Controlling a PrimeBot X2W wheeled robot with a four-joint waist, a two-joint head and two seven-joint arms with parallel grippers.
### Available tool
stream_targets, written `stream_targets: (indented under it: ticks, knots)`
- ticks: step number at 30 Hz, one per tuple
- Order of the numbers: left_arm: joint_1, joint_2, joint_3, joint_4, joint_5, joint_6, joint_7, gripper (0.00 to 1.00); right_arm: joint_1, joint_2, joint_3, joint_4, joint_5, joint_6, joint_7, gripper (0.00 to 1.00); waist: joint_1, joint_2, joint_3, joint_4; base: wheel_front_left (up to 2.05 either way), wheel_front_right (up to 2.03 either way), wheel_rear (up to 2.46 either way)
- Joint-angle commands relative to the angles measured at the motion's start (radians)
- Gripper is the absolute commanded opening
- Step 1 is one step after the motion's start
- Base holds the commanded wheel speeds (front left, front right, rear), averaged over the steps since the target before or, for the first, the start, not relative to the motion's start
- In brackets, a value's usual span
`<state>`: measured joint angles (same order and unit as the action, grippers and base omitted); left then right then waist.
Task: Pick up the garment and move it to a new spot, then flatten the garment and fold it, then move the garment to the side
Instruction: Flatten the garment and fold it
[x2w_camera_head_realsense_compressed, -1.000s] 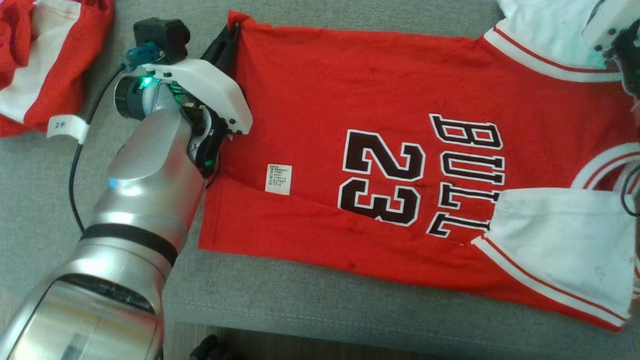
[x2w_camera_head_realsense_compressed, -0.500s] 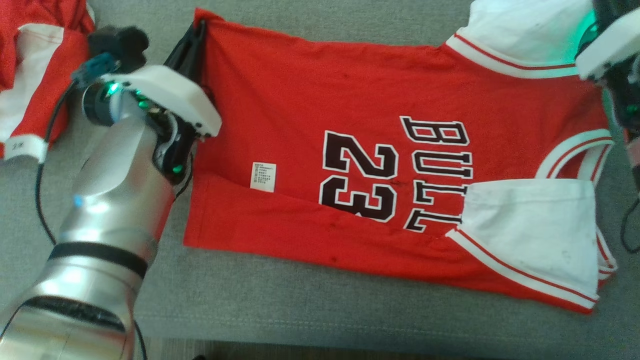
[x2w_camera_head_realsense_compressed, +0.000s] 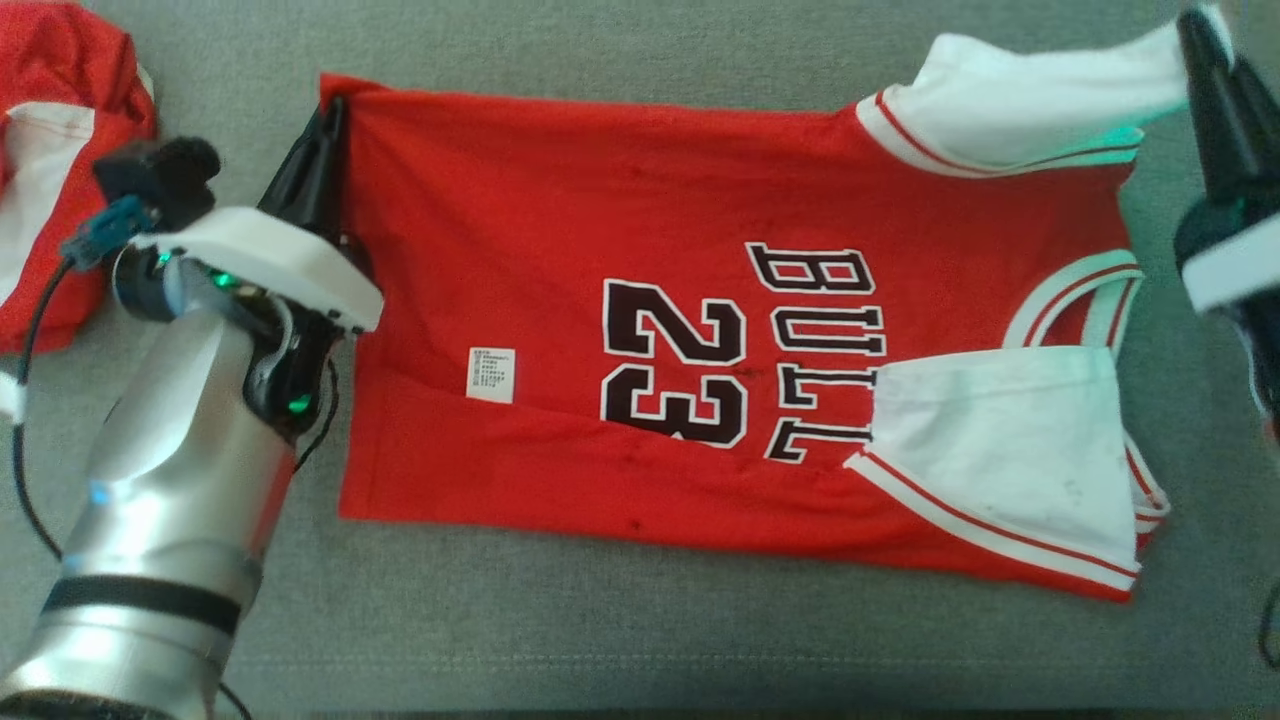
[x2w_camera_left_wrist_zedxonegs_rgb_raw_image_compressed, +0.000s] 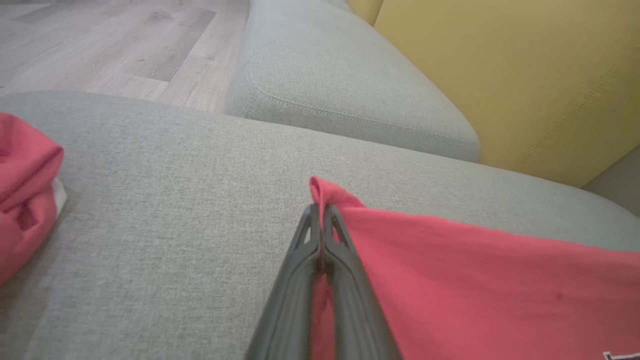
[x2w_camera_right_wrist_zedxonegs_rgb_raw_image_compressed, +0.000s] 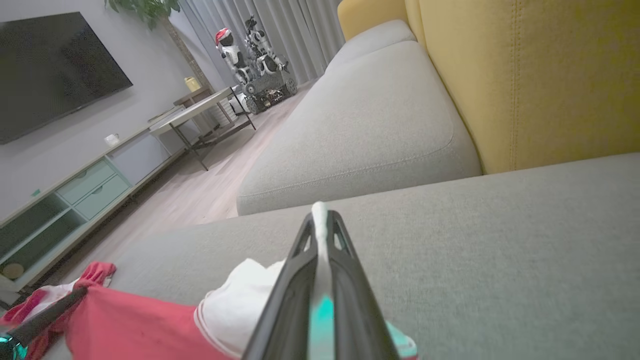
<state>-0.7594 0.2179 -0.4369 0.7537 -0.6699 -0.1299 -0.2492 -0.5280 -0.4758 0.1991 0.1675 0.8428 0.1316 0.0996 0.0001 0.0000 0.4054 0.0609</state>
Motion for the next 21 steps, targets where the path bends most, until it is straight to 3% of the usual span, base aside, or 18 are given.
stream_targets:
  ticks: [1, 12, 18, 21]
  knots:
    - [-0.004, 0.053, 0.039, -0.037, -0.007, 0.009, -0.008, 0.00, 0.028, -0.015, -0.008, -0.054, 0.003, -0.001, 0.008, 0.00, -0.0001, 0.0000, -0.008, -0.008, 0.00, 0.00, 0.00]
    - [0.199, 0.108, 0.077, -0.279, -0.078, 0.063, 0.057, 0.00, 0.326, 0.074, -0.140, -0.315, -0.002, -0.001, 0.122, 0.00, -0.0001, 0.0000, -0.055, -0.036, 0.00, 0.00, 0.00]
    - [0.358, 0.115, 0.084, -0.406, -0.117, 0.118, 0.094, 0.00, 0.489, 0.163, -0.161, -0.361, -0.050, -0.001, 0.163, 0.00, -0.0001, 0.0000, -0.076, -0.039, 0.00, 0.00, 0.00]
    - [0.407, 0.115, 0.085, -0.428, -0.130, 0.134, 0.103, 0.00, 0.534, 0.176, -0.155, -0.351, -0.104, -0.001, 0.172, 0.00, -0.0001, 0.0000, -0.083, -0.044, 0.00, 0.00, 0.00]
